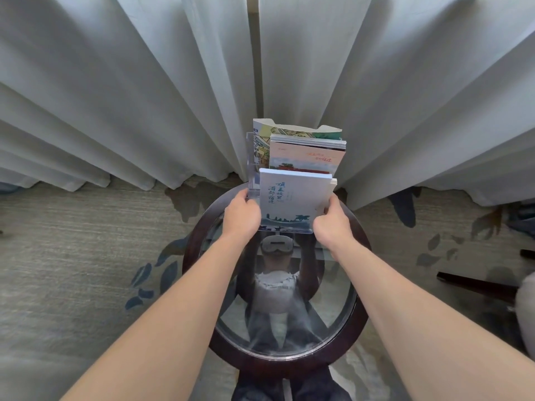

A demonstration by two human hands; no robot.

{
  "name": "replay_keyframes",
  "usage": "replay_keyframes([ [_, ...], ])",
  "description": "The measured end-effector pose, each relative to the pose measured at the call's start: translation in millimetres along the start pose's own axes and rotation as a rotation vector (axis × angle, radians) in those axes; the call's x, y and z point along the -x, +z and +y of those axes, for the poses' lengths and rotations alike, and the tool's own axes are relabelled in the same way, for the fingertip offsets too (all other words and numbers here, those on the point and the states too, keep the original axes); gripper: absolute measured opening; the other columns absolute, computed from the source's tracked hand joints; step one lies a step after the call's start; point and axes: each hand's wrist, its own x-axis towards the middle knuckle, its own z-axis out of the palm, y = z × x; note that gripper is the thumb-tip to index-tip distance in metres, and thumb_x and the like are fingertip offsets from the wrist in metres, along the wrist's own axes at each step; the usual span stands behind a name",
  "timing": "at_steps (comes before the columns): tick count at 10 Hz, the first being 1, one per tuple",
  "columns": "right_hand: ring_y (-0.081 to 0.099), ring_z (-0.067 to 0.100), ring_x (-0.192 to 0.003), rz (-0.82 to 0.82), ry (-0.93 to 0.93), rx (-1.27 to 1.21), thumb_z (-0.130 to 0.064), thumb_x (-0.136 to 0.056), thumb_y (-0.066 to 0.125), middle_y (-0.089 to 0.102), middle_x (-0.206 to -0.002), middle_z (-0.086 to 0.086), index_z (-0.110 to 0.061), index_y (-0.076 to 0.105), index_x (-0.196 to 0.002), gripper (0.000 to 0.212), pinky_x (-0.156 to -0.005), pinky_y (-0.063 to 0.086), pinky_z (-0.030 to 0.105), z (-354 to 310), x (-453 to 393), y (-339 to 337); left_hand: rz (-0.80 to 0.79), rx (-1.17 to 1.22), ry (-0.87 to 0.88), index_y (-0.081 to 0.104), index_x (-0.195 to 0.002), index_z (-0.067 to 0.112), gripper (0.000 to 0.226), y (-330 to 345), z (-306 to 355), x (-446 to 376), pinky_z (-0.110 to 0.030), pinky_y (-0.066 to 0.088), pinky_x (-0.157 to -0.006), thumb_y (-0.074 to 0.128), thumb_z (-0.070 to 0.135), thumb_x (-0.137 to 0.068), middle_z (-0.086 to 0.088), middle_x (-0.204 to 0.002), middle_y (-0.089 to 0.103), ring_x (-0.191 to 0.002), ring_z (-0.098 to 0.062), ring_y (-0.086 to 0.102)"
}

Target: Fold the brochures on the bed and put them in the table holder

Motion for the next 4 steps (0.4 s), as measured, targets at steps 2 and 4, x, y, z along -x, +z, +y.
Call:
replay_keyframes([
  [2,0.052,0.033,-0.127,-0.015,-0.027,0.065,0.007,-0.088,0.052,0.051,-0.145,0.005,-0.034,0.029,-0.149,0.077,-0.099,0.051,0.054,-3,3,-4,-0.028,0.07,-0.087,0.051,-0.137,0.027,0.038,-2,6,-2,-0.043,0.054,-0.094,0.042,0.03,-0.101,-0.002,-0.135,0.061,-0.117,-0.026,0.058],
  [4,0.057,0.03,-0.119,-0.053,-0.048,0.235,-0.013,-0.093,0.061,0.053,-0.143,0.007,-0.023,0.036,-0.146,0.059,-0.097,0.053,0.044,-10,21,-15,-0.041,-0.207,0.03,0.048,-0.137,0.018,0.044,-13,9,5,-0.033,0.044,-0.081,0.047,0.029,-0.096,-0.005,-0.137,0.058,-0.11,-0.025,0.057],
])
